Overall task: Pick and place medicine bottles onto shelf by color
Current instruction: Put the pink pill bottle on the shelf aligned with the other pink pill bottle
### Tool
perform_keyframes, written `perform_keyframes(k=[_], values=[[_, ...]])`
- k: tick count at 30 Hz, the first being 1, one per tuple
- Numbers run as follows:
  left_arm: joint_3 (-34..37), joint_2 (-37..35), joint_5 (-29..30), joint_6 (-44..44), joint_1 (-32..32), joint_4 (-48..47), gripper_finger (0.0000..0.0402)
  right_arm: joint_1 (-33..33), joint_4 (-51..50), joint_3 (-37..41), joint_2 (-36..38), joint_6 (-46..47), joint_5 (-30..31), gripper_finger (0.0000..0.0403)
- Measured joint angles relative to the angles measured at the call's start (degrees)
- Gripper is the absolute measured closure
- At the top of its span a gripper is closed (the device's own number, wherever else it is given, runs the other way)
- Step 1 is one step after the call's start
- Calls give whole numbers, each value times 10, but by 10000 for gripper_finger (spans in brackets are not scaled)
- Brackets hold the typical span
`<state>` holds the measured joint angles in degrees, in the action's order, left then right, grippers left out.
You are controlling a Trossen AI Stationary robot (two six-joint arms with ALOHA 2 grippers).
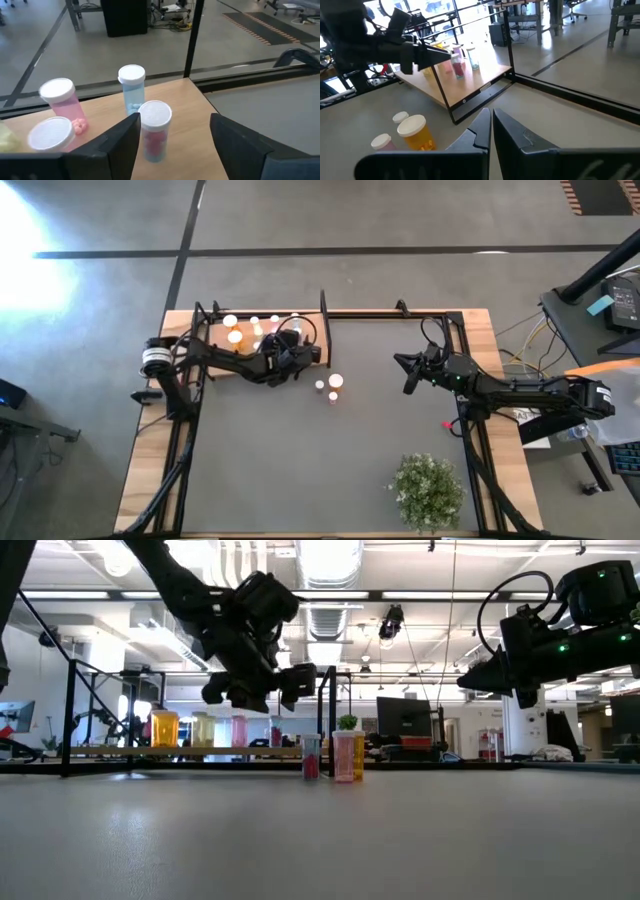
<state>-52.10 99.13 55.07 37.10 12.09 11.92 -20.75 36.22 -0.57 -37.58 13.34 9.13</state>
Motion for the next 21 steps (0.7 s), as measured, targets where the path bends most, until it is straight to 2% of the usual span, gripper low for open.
perform_keyframes(k=[9,15,18,21], values=[[4,-41,10,0,-53,-40,178,0,0,0,0,0,0,394],[13,-57,6,1,-111,-39,178,0,0,0,0,0,0,394],[15,-57,-23,1,-144,-40,178,0,0,0,0,0,0,394],[15,-57,-82,1,-175,-37,178,0,0,0,0,0,0,394]])
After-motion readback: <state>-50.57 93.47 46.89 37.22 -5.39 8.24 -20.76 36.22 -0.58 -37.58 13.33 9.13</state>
